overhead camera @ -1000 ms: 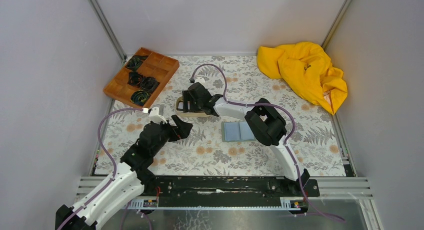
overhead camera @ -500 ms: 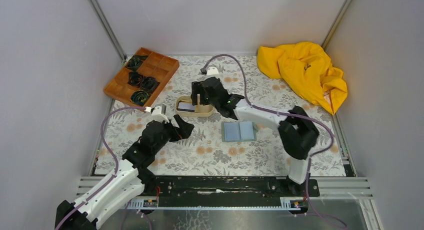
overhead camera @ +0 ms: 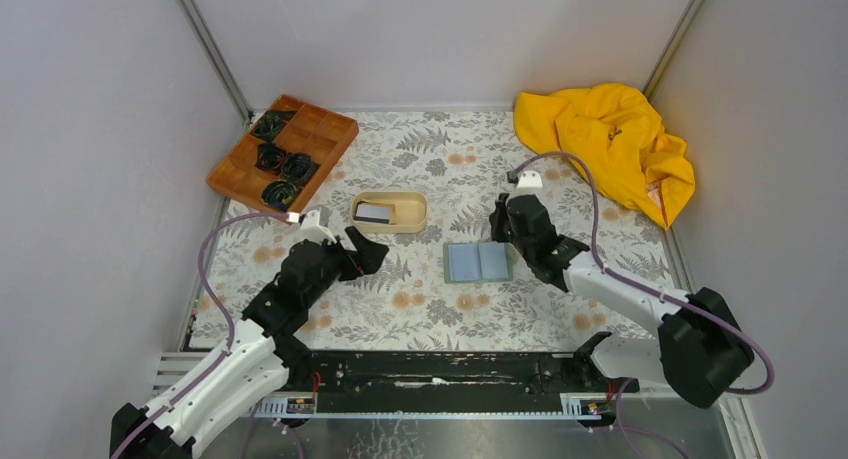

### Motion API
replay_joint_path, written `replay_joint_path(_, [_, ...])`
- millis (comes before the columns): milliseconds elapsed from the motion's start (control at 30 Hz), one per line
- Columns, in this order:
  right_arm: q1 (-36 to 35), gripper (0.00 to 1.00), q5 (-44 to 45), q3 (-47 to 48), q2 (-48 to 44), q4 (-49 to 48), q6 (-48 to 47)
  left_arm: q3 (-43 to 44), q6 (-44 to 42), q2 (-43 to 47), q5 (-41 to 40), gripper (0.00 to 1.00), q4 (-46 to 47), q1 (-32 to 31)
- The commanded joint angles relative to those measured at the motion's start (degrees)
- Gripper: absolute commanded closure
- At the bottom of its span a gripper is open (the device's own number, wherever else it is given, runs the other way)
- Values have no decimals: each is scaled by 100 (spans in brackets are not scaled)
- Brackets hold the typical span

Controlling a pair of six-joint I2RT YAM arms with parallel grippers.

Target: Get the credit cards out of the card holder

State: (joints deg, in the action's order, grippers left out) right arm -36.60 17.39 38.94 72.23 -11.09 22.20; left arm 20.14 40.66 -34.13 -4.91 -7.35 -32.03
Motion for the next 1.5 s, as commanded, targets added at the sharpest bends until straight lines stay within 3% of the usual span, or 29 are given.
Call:
replay_joint_path(0, [-58, 70, -361, -453, -536, 241, -208, 210, 94, -168, 183, 0, 401, 50])
replay_joint_path(33, [-58, 55, -453, -585, -615, 284, -210, 188, 125, -251, 239, 0, 487, 48])
replay_joint_path(67, [-62, 47, -551, -737, -680, 289, -212, 157, 152, -360, 329, 0, 619, 43])
replay_joint_path(233, [-186, 30, -1007, -1186, -686, 93, -98, -165, 531, -924, 812, 0, 1669, -26])
replay_joint_path(333, [-681, 19, -664, -997, -349, 68, -138, -233, 647, -1195, 697, 0, 1905, -192])
replay_joint_path(500, [-1387, 14, -212, -314, 550, 303, -145, -259, 661, -1258, 466, 0, 1860, -370])
replay_joint_path(733, [-1410, 13, -21, 229, 1483, 734, 0, -357, 583, -947, 278, 0, 1489, -374])
replay_joint_path(833, [-1408, 20, 142, 329, 1719, 945, 77, -370, 528, -897, 201, 0, 1376, -374])
replay_joint_path(900, [-1411, 39, 189, 317, 1767, 980, 151, -372, 505, -919, 179, 0, 1370, -378])
replay_joint_path(967, [-1410, 65, 249, 257, 1729, 947, 237, -351, 489, -974, 182, 0, 1384, -375])
replay_joint_path(1067, [-1409, 88, 311, 214, 1575, 941, 358, -314, 469, -1061, 193, 0, 1423, -377])
replay_joint_path(1200, [-1398, 95, 165, 66, 1092, 752, 463, -300, 452, -1100, 227, 0, 1504, -378])
replay_joint_path(1233, [-1393, 94, 105, 22, 937, 704, 465, -297, 451, -1105, 239, 0, 1513, -376])
replay_joint_path(1267, [-1389, 86, 50, 4, 798, 687, 451, -296, 451, -1107, 249, 0, 1517, -374])
replay_joint_path(1367, [-1392, 41, 18, -26, 440, 721, 448, -308, 450, -1098, 269, 0, 1527, -379])
replay_joint_path(1467, [-1385, 26, 145, -36, 177, 850, 430, -318, 449, -1075, 275, 0, 1529, -369])
